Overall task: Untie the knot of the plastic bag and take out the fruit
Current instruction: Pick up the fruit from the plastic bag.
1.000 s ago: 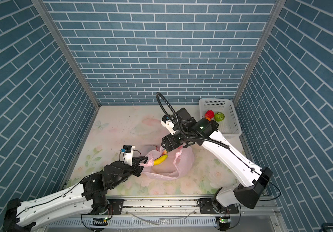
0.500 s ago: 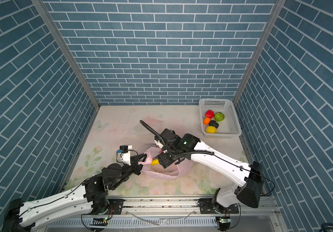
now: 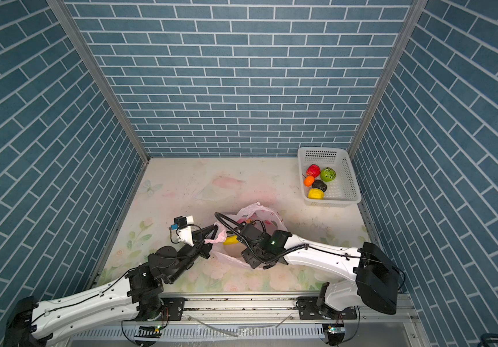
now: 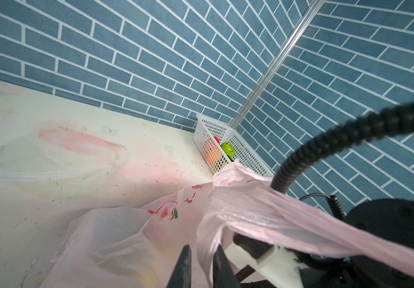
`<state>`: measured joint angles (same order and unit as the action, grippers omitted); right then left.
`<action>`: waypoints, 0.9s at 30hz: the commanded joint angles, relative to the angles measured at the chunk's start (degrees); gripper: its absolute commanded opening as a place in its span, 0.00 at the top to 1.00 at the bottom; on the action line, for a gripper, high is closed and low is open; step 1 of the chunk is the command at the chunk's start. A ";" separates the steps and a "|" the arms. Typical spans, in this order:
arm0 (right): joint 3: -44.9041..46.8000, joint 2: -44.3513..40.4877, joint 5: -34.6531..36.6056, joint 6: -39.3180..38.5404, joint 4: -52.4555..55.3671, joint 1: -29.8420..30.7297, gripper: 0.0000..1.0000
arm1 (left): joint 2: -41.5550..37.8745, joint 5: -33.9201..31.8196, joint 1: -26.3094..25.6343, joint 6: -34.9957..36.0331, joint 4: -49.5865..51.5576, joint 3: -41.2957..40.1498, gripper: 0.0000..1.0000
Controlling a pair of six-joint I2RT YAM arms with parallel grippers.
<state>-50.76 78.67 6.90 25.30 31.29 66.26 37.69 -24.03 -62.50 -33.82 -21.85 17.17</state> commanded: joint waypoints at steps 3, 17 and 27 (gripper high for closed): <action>-1.36 4.42 -0.84 -1.60 -5.84 -0.02 0.35 | 2.18 0.92 0.18 5.16 -8.73 -0.51 0.83; -12.99 16.52 3.03 5.55 -11.11 -10.92 0.26 | 0.57 11.66 0.37 3.96 -2.33 -1.24 0.86; -12.64 17.94 -8.66 9.84 -12.29 -13.34 0.24 | -9.76 9.80 0.33 0.07 10.25 -5.57 0.86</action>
<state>-61.56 95.81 1.85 31.42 19.35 52.62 28.75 -13.50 -62.37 -32.34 -16.08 12.56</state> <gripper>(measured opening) 0.757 0.143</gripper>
